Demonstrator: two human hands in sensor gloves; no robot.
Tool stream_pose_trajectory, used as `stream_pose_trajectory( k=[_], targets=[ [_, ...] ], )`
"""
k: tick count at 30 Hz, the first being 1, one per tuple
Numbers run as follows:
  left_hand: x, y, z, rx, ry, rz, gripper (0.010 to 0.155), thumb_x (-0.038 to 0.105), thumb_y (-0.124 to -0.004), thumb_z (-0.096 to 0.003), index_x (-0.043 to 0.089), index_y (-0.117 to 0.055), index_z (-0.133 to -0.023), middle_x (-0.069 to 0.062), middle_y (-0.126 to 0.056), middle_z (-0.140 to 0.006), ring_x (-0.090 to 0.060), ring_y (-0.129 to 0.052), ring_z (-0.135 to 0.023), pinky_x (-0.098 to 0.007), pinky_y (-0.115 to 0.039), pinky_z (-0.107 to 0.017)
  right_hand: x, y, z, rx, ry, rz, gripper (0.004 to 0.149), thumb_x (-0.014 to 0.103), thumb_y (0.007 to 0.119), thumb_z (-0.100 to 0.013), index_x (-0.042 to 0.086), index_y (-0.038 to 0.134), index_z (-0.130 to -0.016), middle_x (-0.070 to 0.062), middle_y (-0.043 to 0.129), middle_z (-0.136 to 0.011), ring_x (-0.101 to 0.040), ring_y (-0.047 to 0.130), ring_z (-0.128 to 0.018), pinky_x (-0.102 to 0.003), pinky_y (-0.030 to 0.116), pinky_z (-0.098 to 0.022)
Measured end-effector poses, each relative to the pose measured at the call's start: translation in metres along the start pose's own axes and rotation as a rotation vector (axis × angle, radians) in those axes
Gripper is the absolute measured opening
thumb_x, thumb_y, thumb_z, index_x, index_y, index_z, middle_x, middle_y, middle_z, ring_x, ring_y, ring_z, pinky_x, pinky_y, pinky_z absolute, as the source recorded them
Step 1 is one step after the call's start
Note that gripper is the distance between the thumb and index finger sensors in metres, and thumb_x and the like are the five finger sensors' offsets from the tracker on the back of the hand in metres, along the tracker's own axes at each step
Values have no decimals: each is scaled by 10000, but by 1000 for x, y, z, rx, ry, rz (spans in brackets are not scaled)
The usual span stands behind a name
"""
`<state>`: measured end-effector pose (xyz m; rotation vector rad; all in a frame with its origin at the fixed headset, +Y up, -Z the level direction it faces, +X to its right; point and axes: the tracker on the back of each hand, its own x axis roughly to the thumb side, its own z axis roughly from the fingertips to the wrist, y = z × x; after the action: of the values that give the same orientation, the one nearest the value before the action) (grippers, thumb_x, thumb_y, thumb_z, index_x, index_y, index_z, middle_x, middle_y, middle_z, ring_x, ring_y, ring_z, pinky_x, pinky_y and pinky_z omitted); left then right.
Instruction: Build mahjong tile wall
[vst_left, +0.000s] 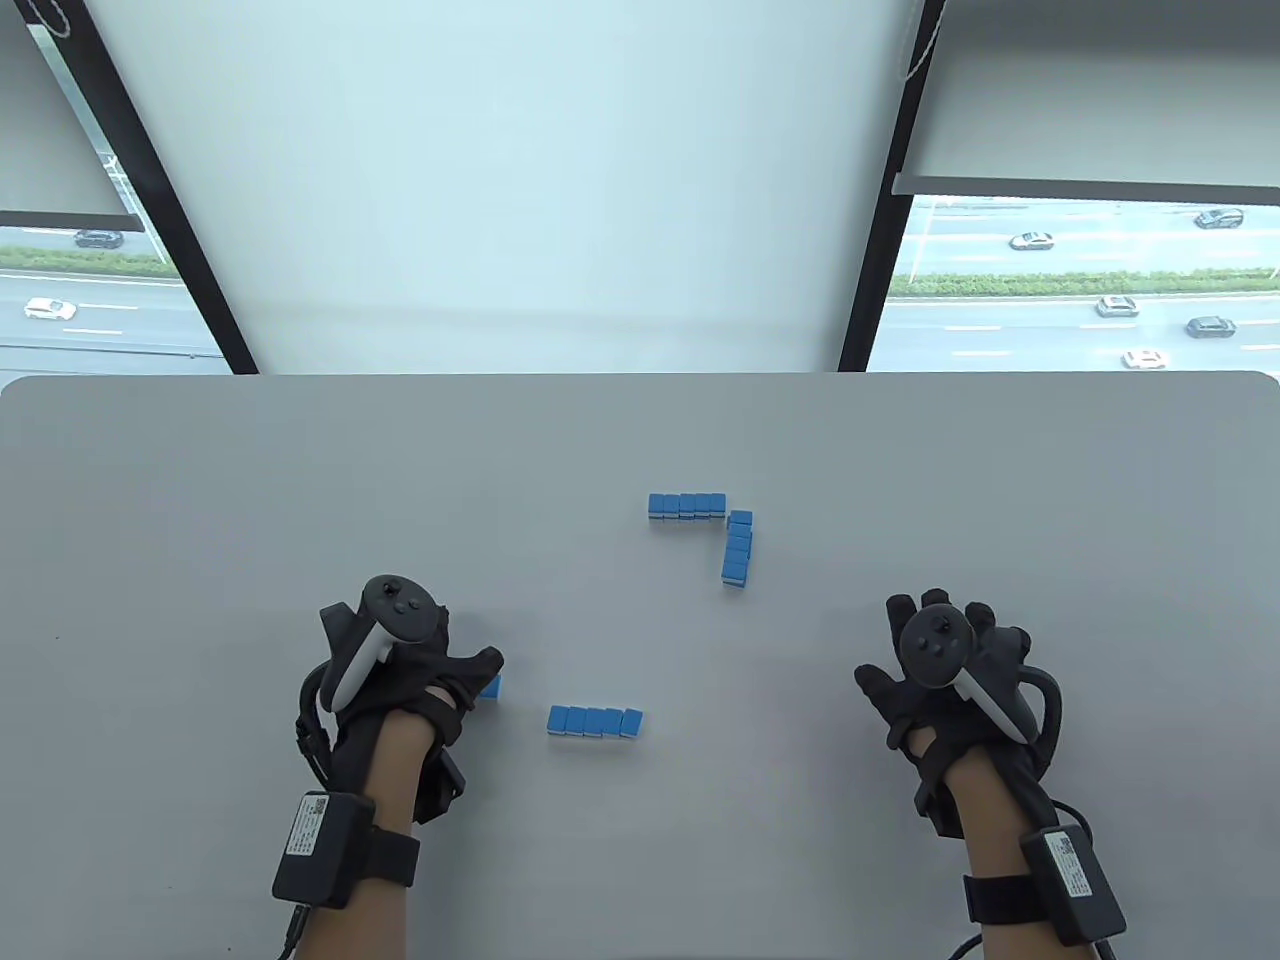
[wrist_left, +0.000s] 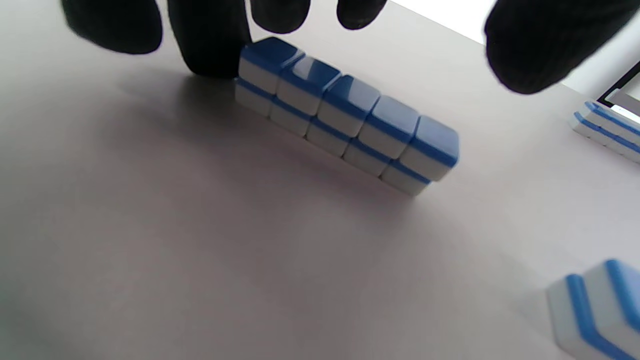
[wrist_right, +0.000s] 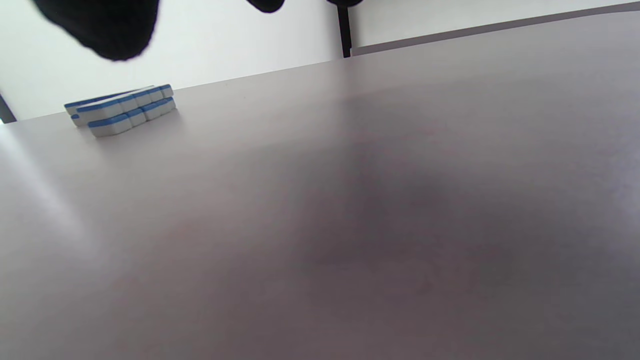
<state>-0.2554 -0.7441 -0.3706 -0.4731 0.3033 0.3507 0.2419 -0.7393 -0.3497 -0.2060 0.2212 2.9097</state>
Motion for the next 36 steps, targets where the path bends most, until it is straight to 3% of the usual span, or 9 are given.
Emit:
stream_pose_trajectory(
  k=[9, 18, 36],
  targets=[
    [25, -14, 3, 49, 88, -172, 949, 686, -792, -429, 252, -335, -1139, -161, -343, -1177, -501, -623, -971, -730, -646, -614, 1, 1, 0, 1, 3, 11, 824, 656, 691, -380, 357, 306, -1045, 1, 220, -1140, -473, 191, -1017, -670, 126, -660],
    [36, -18, 1, 46, 99, -212, 920, 632, -797, -459, 228, -317, -1133, -168, -336, -1171, -569, -636, -935, -680, -703, -593, 1, 1, -1, 2, 6, 13, 828, 652, 694, -381, 353, 299, -1045, 1, 219, -1140, -473, 193, -1017, -671, 125, -659],
    [43, -23, -5, 63, 87, -315, 1047, 644, -795, -451, 203, -93, -1089, -235, -144, -1129, -589, -671, -879, -589, -763, -560, 0, -1, -2, -16, 5, 12, 824, 646, 697, -385, 352, 305, -1046, 2, 218, -1141, -473, 190, -1018, -670, 122, -660]
  ],
)
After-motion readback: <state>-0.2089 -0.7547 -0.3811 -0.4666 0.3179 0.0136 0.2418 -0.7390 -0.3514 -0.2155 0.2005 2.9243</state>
